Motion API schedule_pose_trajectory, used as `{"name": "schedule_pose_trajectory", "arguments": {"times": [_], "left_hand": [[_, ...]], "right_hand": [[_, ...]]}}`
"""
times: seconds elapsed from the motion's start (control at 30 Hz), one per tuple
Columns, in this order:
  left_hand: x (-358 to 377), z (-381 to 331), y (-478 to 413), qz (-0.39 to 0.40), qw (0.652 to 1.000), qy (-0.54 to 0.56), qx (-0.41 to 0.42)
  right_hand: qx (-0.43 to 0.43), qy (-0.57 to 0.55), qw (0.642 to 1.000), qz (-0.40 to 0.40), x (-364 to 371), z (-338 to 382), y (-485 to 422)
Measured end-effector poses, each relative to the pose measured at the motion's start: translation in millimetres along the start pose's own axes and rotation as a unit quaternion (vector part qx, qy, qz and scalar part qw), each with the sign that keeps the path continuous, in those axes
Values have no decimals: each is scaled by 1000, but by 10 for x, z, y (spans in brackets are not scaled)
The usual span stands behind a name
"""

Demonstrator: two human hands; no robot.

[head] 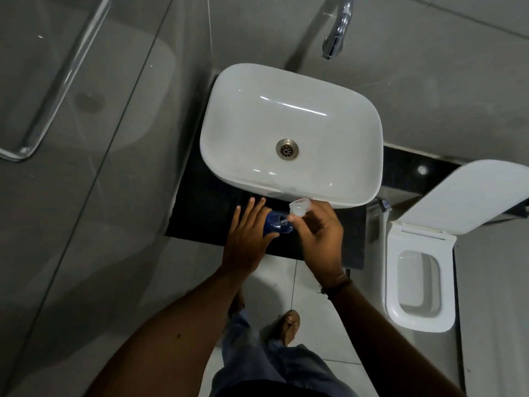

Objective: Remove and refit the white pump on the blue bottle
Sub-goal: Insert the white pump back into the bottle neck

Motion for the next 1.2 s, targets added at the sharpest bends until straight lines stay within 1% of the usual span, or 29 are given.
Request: {"name": "schedule_pose_trajectory", "arguments": {"times": [0.1, 0.17, 0.27, 0.43, 0.57, 0.7, 0.73, 0.83, 0.87, 0.97, 1.0, 1.1, 1.13, 1.2], "left_hand": [[-3, 6, -4, -3, 1000, 2, 10], [0, 3, -5, 2, 1000, 5, 15], [13, 1, -4, 11, 1000, 3, 23], [-3, 3, -37, 11, 999, 12, 35], [-37, 7, -61, 13, 999, 15, 50], [-56, -1, -54, 18, 998, 15, 51], [-60, 0, -54, 20, 998, 18, 50], [-59, -4, -56, 29, 998, 12, 55], [-61, -8, -55, 31, 998, 11, 58], [-60, 4, -67, 41, 997, 19, 55], [-58, 5, -71, 43, 997, 20, 53], [-54, -2, -80, 46, 997, 20, 53], [-54, -6, -79, 47, 997, 22, 54], [-68, -10, -73, 43, 997, 29, 53]], "right_hand": [[29, 37, 998, 47, 161, -266, -7], [45, 77, 994, 62, 209, -427, 7], [62, 118, 990, 56, 218, -521, 28], [54, 129, 989, 46, 221, -502, -2], [53, 163, 984, 43, 225, -499, 2], [75, 174, 982, -6, 28, -555, 81], [76, 172, 982, 1, 15, -556, 101], [84, 157, 981, 79, 158, -561, 139], [83, 160, 980, 81, 172, -549, 138], [73, 155, 985, 5, 14, -526, 107], [71, 156, 985, 10, -5, -516, 107], [78, 168, 977, 101, 136, -557, 131], [76, 170, 978, 94, 132, -546, 123], [68, 155, 985, 36, 27, -522, 83]]}}
Point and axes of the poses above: each hand's wrist, its own y-axis away from the middle knuckle, its own x-axis out of the palm, z = x × y, the point moved 9 cm from there along -y, towards the middle knuckle, and after that the axes turned 5 degrees about -y, right-handed, at the moved point
